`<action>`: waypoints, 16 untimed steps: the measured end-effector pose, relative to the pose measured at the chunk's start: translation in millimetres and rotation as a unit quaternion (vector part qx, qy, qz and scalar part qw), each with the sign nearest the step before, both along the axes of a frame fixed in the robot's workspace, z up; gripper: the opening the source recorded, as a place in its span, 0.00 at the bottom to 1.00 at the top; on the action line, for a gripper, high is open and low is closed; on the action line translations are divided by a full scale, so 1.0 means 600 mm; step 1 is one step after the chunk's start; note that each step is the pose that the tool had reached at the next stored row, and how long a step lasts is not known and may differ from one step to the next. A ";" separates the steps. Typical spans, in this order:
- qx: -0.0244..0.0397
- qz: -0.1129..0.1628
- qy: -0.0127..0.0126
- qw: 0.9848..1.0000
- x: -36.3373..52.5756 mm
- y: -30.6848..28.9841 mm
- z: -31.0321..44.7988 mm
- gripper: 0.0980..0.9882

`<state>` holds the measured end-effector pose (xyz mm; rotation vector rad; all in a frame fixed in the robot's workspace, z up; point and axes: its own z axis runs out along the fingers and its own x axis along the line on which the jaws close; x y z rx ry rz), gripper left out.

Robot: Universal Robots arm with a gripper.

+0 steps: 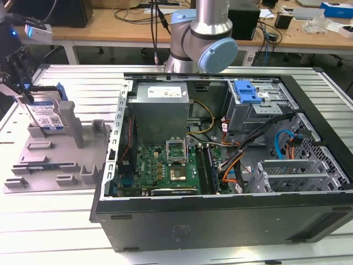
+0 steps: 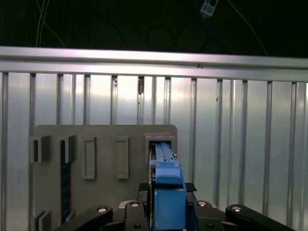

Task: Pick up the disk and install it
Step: 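Pick up the disk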

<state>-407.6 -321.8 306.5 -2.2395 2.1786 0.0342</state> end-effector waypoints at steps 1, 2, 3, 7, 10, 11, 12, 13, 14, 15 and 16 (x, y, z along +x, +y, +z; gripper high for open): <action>0.000 0.000 0.000 1.000 0.000 0.0000 0.002 0.30; 0.001 0.000 0.000 1.000 0.000 0.0000 0.004 0.30; 0.001 0.000 0.000 1.000 0.000 0.0000 0.007 0.30; 0.003 0.000 0.000 1.000 0.000 0.0000 0.019 0.30; 0.004 0.000 -0.001 1.000 0.000 0.0000 0.028 0.30; 0.005 0.000 -0.001 1.000 0.000 0.0000 0.033 0.30; 0.005 0.000 -0.001 1.000 0.000 0.0000 0.035 0.30; 0.006 0.000 -0.001 1.000 0.000 0.0000 0.038 0.30; 0.006 0.000 -0.001 1.000 0.000 0.0000 0.044 0.30; 0.006 0.000 -0.001 1.000 0.000 0.0000 0.048 0.30; 0.007 0.000 -0.001 1.000 0.000 0.0000 0.054 0.30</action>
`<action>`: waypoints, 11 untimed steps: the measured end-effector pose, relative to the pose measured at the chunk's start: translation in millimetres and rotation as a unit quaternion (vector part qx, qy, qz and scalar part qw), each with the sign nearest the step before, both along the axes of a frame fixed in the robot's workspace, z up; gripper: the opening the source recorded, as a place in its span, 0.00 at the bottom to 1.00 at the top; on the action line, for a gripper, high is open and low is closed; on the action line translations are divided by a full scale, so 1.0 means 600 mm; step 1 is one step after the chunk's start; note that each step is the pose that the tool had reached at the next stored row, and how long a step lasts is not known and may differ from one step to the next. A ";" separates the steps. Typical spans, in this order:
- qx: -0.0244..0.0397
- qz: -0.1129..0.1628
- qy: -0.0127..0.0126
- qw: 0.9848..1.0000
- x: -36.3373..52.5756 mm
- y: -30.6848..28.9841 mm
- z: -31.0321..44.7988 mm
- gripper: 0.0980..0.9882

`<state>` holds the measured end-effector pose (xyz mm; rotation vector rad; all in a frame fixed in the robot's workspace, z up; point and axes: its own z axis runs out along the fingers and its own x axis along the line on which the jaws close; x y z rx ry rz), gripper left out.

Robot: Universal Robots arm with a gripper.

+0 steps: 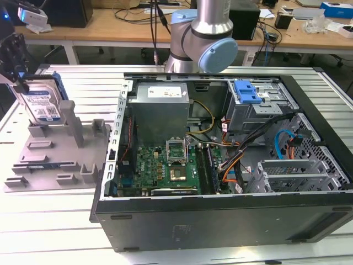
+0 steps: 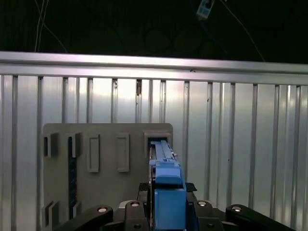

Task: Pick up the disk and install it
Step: 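Pick up the disk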

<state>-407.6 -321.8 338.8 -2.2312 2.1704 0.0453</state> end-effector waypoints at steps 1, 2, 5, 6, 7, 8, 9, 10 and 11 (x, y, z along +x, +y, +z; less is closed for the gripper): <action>0.000 0.000 0.000 1.000 0.000 0.0000 0.006 0.30; 0.001 0.000 0.000 1.000 0.000 0.0000 0.013 0.30; 0.002 0.000 0.000 1.000 0.000 0.0000 0.028 0.30; 0.002 0.000 -0.001 1.000 0.000 0.0000 0.034 0.30; 0.002 0.000 -0.001 1.000 0.000 0.0000 0.040 0.30; 0.003 0.000 -0.001 1.000 0.000 0.0000 0.044 0.30; 0.003 0.000 -0.001 1.000 0.000 0.0000 0.054 0.30; 0.003 0.000 -0.001 1.000 0.000 0.0000 0.059 0.30; 0.003 0.000 -0.001 1.000 0.000 0.0000 0.064 0.30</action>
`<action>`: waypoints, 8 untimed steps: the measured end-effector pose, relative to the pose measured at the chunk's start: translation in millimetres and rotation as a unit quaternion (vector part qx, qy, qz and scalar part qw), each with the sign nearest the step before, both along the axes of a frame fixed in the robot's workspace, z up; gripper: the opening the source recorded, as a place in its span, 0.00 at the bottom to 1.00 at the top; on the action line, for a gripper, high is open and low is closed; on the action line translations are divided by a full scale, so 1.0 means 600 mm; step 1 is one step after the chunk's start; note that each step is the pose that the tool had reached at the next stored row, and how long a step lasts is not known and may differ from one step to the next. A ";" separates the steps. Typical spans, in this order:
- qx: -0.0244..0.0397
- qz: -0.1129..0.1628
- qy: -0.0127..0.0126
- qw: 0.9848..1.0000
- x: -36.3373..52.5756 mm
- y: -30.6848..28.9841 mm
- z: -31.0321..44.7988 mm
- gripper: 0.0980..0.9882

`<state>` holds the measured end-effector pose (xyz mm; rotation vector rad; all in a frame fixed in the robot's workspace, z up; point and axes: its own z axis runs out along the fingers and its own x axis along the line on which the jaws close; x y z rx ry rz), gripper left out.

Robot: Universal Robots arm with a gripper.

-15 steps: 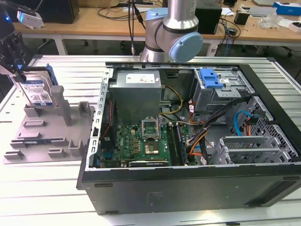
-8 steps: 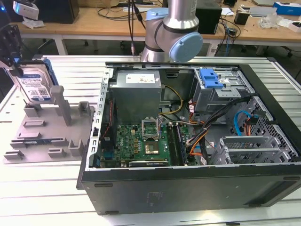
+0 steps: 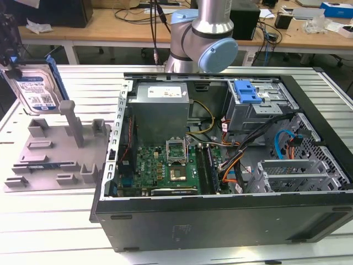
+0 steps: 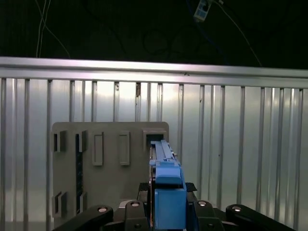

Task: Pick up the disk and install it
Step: 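Pick up the disk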

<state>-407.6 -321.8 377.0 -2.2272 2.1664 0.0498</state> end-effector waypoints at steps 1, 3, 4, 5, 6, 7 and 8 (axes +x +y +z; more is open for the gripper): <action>0.000 0.000 0.000 1.000 0.000 0.0000 0.009 0.30; 0.000 0.000 0.000 1.000 0.000 0.0000 0.019 0.30; 0.000 0.000 0.000 1.000 0.000 0.0000 0.026 0.30; 0.000 0.000 0.000 1.000 0.000 0.0000 0.033 0.30; 0.000 0.000 0.000 1.000 0.000 0.0000 0.043 0.30; 0.000 0.000 0.000 1.000 0.000 0.0000 0.050 0.30; 0.000 0.000 0.000 1.000 0.000 0.0000 0.055 0.30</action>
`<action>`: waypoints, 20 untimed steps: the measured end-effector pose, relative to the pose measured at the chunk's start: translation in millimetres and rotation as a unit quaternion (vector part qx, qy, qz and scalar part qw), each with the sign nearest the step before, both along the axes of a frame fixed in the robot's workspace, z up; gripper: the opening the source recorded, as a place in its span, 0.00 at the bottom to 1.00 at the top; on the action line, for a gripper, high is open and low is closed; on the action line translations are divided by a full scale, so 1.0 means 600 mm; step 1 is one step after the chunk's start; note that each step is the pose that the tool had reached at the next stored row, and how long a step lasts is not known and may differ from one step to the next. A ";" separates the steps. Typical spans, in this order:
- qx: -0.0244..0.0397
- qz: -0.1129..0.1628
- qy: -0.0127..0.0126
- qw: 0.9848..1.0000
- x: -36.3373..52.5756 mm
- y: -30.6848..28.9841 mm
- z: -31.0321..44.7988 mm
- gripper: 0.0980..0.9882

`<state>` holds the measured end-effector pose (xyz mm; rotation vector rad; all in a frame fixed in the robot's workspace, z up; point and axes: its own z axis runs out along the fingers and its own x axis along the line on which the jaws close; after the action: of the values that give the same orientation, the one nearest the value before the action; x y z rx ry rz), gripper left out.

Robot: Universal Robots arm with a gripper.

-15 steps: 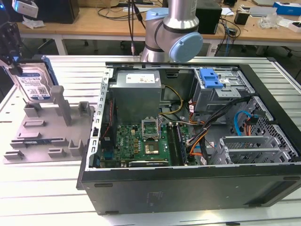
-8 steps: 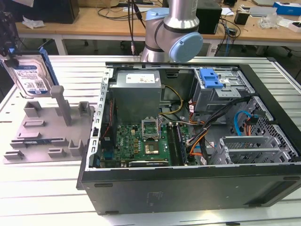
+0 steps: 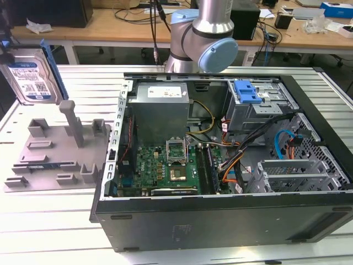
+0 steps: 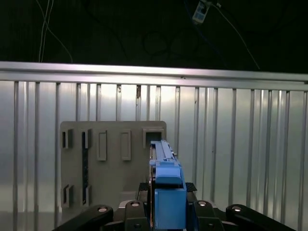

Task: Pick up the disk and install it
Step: 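Pick up the disk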

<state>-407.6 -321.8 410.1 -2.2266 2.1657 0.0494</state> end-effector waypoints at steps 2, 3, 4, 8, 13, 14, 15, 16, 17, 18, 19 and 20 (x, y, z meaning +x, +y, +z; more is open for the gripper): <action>0.000 0.000 0.000 1.000 0.000 0.0001 0.011 0.30; 0.000 0.000 0.000 1.000 0.000 0.0000 0.019 0.30; 0.000 0.000 0.000 1.000 0.000 0.0001 0.028 0.30; 0.000 0.000 0.000 1.000 0.000 0.0002 0.056 0.30; 0.000 0.000 0.000 1.000 0.000 0.0001 0.087 0.30; 0.000 0.000 0.000 1.000 0.000 0.0001 0.088 0.30; 0.000 0.000 -0.001 1.000 0.000 0.0002 0.088 0.30; 0.000 0.000 -0.001 1.000 0.000 0.0002 0.088 0.30; 0.000 0.000 0.000 1.000 0.000 0.0002 0.088 0.30; 0.000 0.000 0.000 1.000 0.000 0.0002 0.088 0.30; 0.000 0.000 0.000 1.000 0.000 0.0001 0.088 0.30; 0.000 0.000 0.000 1.000 0.000 -0.0001 0.089 0.30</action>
<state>-407.6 -321.9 463.6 -2.2263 2.1657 0.0487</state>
